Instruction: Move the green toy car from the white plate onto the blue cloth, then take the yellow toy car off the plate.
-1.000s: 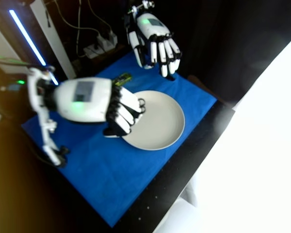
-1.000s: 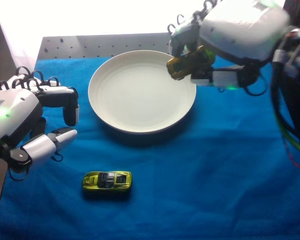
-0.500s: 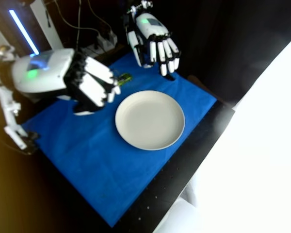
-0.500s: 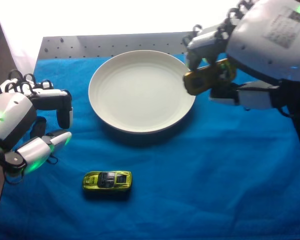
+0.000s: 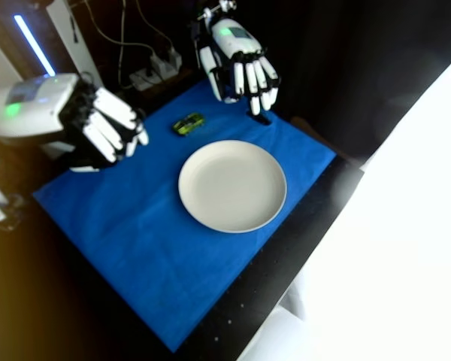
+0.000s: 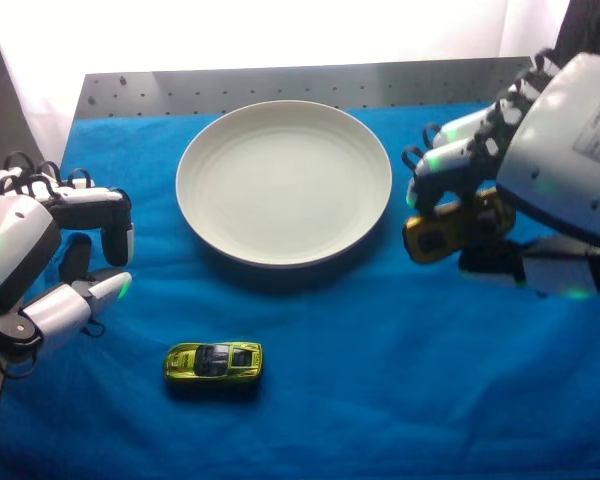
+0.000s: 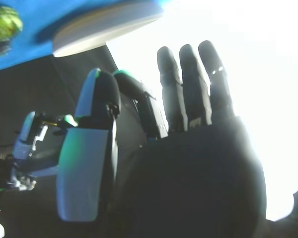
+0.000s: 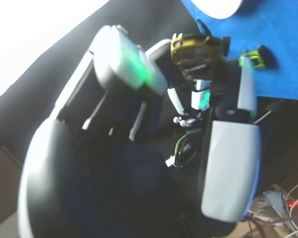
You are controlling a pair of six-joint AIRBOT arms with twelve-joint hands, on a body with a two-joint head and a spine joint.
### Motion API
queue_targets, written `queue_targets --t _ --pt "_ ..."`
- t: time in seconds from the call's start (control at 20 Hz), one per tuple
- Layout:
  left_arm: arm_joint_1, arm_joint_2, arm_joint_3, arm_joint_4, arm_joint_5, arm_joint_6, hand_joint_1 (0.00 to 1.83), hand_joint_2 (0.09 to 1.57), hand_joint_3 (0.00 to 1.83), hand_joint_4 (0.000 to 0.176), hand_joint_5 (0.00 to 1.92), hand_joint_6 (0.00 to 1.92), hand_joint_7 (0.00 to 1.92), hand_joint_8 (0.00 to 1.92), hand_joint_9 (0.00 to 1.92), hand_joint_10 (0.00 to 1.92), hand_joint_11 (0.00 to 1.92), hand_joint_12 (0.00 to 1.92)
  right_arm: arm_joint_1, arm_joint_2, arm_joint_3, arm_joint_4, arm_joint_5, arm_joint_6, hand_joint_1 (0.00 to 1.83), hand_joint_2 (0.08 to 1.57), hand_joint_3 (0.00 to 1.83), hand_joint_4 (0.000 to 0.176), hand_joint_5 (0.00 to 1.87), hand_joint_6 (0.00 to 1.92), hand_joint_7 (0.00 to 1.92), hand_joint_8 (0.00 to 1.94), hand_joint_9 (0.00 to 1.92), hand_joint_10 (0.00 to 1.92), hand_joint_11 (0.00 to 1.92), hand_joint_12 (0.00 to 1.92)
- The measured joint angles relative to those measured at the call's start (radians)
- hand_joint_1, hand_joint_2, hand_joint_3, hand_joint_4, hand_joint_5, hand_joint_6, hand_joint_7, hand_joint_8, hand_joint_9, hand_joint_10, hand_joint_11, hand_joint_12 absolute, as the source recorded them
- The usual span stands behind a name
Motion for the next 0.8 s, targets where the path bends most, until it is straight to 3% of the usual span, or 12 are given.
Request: queue_targets --t 0.1,0.15,0.2,0.25,0.3,0.4,0.5,0.55,0.6,0.65,0.7,0.8 --pt "0.006 0.0 -0.004 0.001 -0.006 -0.001 0.8 1.32 0.0 0.176 0.59 1.55 0.54 0.01 0.36 0.12 0.0 1.03 -0.047 -0.001 -0.003 -0.002 -0.002 0.015 1.3 1.1 0.0 0.0 1.19 0.55 1.22 0.85 1.23 1.23 1.13 1.53" --pt "0.008 0.0 -0.004 -0.001 -0.005 0.0 0.79 1.32 0.0 0.176 0.58 1.56 0.54 0.0 0.36 0.12 0.0 1.04 -0.068 -0.003 -0.005 0.009 -0.006 0.016 1.31 1.09 0.0 0.0 1.16 0.61 1.29 0.7 1.22 1.16 0.87 1.54" --pt "0.008 0.0 -0.004 -0.006 -0.006 0.0 0.78 1.33 0.0 0.176 0.58 1.57 0.53 0.0 0.33 0.1 0.0 0.95 -0.092 -0.008 -0.006 0.022 -0.01 0.016 1.29 1.12 0.0 0.0 1.09 0.59 1.06 1.18 1.17 1.4 0.8 1.72" --pt "0.008 0.001 -0.004 -0.006 -0.006 0.0 0.78 1.33 0.0 0.176 0.58 1.57 0.53 0.0 0.33 0.1 0.0 0.95 -0.095 -0.009 -0.006 0.024 -0.009 0.016 1.29 1.12 0.0 0.0 1.09 0.59 1.06 1.18 1.17 1.4 0.8 1.72" --pt "0.008 0.001 -0.004 -0.005 -0.005 0.0 0.78 1.33 0.0 0.176 0.58 1.56 0.53 0.0 0.33 0.1 0.0 0.94 -0.108 -0.015 -0.006 0.039 -0.007 0.016 1.27 1.14 0.0 0.0 1.04 0.63 0.93 1.39 1.15 1.65 1.05 1.88" --pt "0.008 0.001 -0.004 -0.004 -0.006 0.0 0.78 1.33 0.0 0.176 0.57 1.58 0.52 0.0 0.33 0.11 0.0 1.02 -0.133 -0.029 -0.006 0.065 -0.003 0.016 1.29 1.1 0.0 0.0 1.19 0.53 1.15 0.95 1.13 1.3 0.92 1.59" --pt "0.008 0.001 -0.004 -0.005 -0.005 0.0 0.77 1.34 0.0 0.176 0.57 1.58 0.53 0.0 0.33 0.12 0.0 1.0 -0.154 -0.047 -0.006 0.085 -0.012 0.016 1.28 1.09 0.0 0.0 1.11 0.7 1.16 0.88 1.04 1.23 0.83 1.57" --pt "0.008 0.001 -0.004 -0.004 -0.005 0.0 0.78 1.34 0.0 0.176 0.57 1.58 0.53 0.0 0.33 0.12 0.0 0.99 -0.154 -0.055 -0.002 0.084 -0.016 0.016 1.21 1.07 0.0 0.0 1.09 0.8 1.01 0.83 0.9 1.13 0.67 1.53" --pt "0.008 0.001 -0.004 -0.004 -0.005 0.0 0.78 1.34 0.0 0.176 0.57 1.58 0.52 0.0 0.33 0.12 0.0 0.99 -0.154 -0.064 0.002 0.085 -0.024 0.016 1.27 0.98 0.0 0.0 0.85 0.76 0.88 0.81 0.77 1.1 0.53 1.54" --pt "0.008 0.001 -0.006 -0.004 -0.006 0.0 0.78 1.33 0.0 0.176 0.57 1.58 0.53 0.0 0.32 0.11 0.0 0.94 -0.156 -0.071 0.005 0.095 -0.029 0.016 1.18 0.92 0.0 0.0 0.65 0.71 0.64 0.73 0.5 1.06 0.31 1.58" --pt "0.008 0.002 -0.006 -0.004 -0.005 0.0 0.78 1.33 0.0 0.176 0.57 1.58 0.53 0.0 0.32 0.11 0.0 0.91 -0.165 -0.079 0.009 0.098 -0.032 0.015 1.13 0.89 0.0 0.0 0.54 0.66 0.5 0.66 0.35 1.04 0.21 1.62" --pt "0.008 0.001 -0.006 -0.007 -0.005 0.0 0.79 1.33 0.0 0.176 0.58 1.56 0.53 0.0 0.33 0.12 0.0 0.97 -0.169 -0.081 0.013 0.108 -0.048 0.016 1.07 0.84 0.0 0.0 0.46 0.43 0.35 0.61 0.16 1.19 0.11 1.74"
